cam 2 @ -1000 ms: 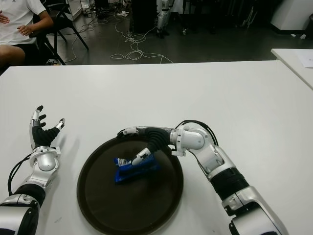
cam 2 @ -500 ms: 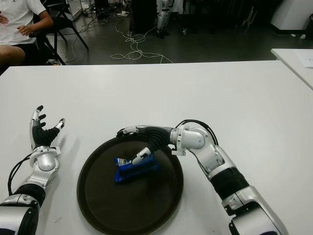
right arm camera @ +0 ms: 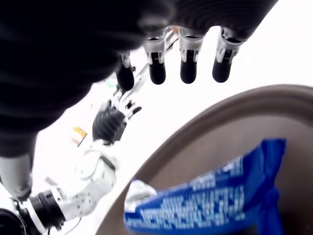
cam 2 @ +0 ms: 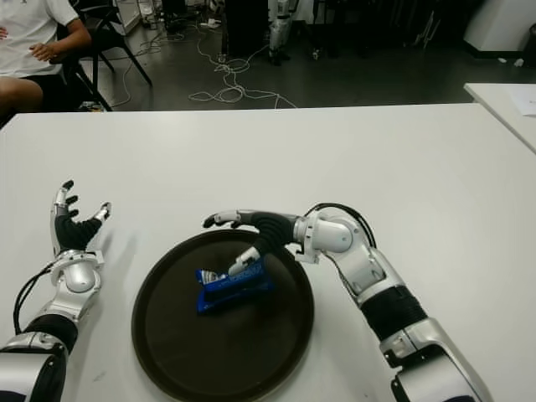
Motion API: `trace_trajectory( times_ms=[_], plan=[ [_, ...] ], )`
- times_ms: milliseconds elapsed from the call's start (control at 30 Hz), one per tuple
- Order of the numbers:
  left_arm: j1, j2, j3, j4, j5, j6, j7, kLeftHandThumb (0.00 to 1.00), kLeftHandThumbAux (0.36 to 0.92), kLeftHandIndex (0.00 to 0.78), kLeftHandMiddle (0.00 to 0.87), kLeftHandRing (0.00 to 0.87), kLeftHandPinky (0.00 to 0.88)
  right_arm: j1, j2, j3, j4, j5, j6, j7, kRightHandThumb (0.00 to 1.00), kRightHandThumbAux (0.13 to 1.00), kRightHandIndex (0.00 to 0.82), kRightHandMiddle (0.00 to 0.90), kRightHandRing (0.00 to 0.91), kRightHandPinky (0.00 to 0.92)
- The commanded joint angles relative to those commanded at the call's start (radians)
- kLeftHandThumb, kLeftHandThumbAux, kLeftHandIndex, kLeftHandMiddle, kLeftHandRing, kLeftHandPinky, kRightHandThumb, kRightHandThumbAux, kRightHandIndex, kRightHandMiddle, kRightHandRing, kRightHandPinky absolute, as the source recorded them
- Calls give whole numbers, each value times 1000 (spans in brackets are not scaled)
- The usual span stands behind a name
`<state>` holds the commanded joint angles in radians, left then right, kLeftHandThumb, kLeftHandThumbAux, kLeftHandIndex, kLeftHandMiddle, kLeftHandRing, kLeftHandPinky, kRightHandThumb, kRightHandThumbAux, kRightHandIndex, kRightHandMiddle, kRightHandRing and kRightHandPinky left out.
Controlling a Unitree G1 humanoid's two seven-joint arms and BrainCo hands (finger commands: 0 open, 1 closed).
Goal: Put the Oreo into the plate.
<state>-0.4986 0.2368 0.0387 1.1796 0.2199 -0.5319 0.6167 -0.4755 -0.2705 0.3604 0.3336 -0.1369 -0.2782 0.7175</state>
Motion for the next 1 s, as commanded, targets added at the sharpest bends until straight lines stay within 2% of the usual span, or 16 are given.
trace_trajectory(
  times_ms=[200, 433, 633, 833, 1000],
  plan=[
    [3, 3, -7, -2, 9, -9, 6, 301, 783, 119, 96, 129, 207, 12, 27, -35, 14, 18, -21, -57, 0, 579, 49, 50, 45, 26],
    [3, 1, -3, -7, 2, -6, -2, 288, 784, 113, 108, 129, 179, 19, 59, -75, 43, 60, -38, -94, 0, 595, 31, 21, 11, 5],
    [2, 0, -1, -6, 0, 1, 0, 300, 784, 118, 109, 133, 192, 31, 82, -107, 50, 47, -56, -178, 0, 584, 28, 13, 1, 0],
    [0, 1, -3, -2, 3, 11, 3, 286, 775, 113, 111, 143, 208, 14, 105, -152, 126, 63, -86, -244, 0, 596, 38, 26, 0, 0],
    [1, 4, -6, -1, 7, 10, 3, 285, 774, 112, 108, 135, 193, -6, 121, -190, 191, 63, -115, -310, 0, 644, 51, 37, 5, 0]
  ],
)
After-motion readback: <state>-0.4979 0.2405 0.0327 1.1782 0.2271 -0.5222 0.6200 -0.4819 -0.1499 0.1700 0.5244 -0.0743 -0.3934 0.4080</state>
